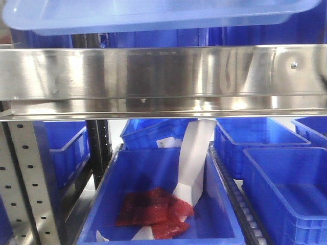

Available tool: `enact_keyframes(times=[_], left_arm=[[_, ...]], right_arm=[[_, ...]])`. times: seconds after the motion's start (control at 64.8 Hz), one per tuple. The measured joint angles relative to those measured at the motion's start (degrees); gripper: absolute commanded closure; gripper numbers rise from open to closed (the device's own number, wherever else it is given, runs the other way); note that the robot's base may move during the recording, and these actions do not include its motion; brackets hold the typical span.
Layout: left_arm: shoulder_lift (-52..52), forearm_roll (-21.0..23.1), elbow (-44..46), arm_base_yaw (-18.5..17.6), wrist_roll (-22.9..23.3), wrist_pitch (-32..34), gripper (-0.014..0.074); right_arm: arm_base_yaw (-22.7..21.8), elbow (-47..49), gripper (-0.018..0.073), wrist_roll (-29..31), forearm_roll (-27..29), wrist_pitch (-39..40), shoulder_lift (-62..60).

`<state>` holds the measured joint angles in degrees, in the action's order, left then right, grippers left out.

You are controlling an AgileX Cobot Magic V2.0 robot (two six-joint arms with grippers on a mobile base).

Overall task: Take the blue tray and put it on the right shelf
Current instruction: 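Lower the tray onto the upper shelf roller track with both grippers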

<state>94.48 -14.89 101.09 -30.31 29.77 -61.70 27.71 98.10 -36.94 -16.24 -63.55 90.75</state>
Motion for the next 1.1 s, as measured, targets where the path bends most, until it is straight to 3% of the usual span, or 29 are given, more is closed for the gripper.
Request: enact_keyframes(times=[0.139,0.324,0.694,0.787,0.895,0.972,1.095], left_arm=[[3.49,2.06,4.22,3.94,-0.66,1.97,0.0490],[6.99,3.76,4.67,6.57,-1.00,4.43,0.0490],[12.59,4.39,4.67,7.16,-1.12,5.89,0.0470],[13.18,4.68,4.67,7.16,-1.12,5.89,0.0390],[13.43,5.66,4.67,7.16,-1.12,6.11,0.0213],[13.43,5.93,4.70,6.91,-1.12,6.24,0.0134],[13.43,4.58,4.79,6.46,-1.12,5.55,0.0121]], right_arm=[[-1.18,4.01,0.0316,0.22,0.11,4.47,4.48],[-2.88,5.54,0.0316,0.67,0.75,9.49,9.45],[-3.91,5.54,0.0302,0.79,1.27,10.80,12.92],[-3.93,5.54,0.0245,0.79,1.27,10.83,12.92],[-3.93,5.54,0.0134,0.79,1.76,11.32,13.07],[-3.82,5.54,0.0074,0.79,2.66,11.79,13.58],[-3.21,5.54,0.0028,0.68,3.04,12.15,15.01]])
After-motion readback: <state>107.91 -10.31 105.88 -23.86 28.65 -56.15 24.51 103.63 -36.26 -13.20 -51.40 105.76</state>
